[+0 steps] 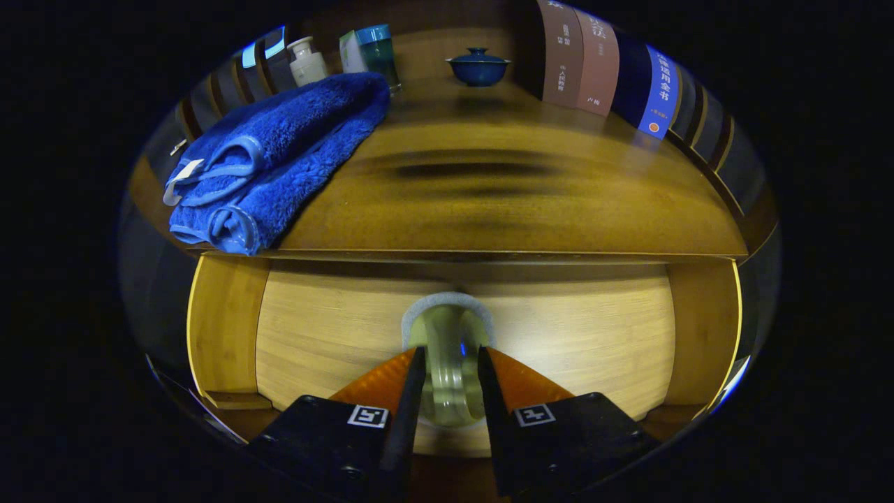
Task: Pull open the drawer, take out the items inside it, and place them on the countertop above the cabinet.
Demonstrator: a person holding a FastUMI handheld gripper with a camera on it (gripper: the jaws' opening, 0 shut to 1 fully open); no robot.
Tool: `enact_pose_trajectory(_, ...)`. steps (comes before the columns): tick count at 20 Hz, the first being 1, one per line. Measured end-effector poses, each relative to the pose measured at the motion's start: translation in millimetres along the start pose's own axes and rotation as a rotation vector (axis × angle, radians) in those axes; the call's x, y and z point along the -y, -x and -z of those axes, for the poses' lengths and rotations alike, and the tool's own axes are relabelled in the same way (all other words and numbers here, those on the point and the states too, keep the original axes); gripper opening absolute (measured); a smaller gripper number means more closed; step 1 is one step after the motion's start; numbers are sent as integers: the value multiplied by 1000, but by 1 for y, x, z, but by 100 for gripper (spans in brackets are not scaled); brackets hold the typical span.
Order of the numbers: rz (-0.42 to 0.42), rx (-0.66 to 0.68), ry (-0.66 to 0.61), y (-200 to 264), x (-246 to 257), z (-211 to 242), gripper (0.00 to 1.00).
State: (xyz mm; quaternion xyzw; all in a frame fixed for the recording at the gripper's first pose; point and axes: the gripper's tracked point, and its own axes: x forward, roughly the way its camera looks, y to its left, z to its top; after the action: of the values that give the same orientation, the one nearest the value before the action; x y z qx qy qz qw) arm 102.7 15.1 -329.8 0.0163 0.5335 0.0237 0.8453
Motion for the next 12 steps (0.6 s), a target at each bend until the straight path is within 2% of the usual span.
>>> enact_pose_trajectory(1, 10, 5, 12, 1, 1, 3, 51)
enact_pose_trajectory(2, 9, 26, 10, 16, 0, -8, 41)
enact_pose_trajectory(4, -3, 41, 24, 1, -3, -4, 22)
enact_pose_trajectory(5, -11, 32, 38, 3, -4, -1, 22)
enact_pose_trajectory(7, -11, 47, 43, -1, -4, -2, 13)
enact_pose_trajectory(12, -16, 70, 37, 11, -5, 1, 13)
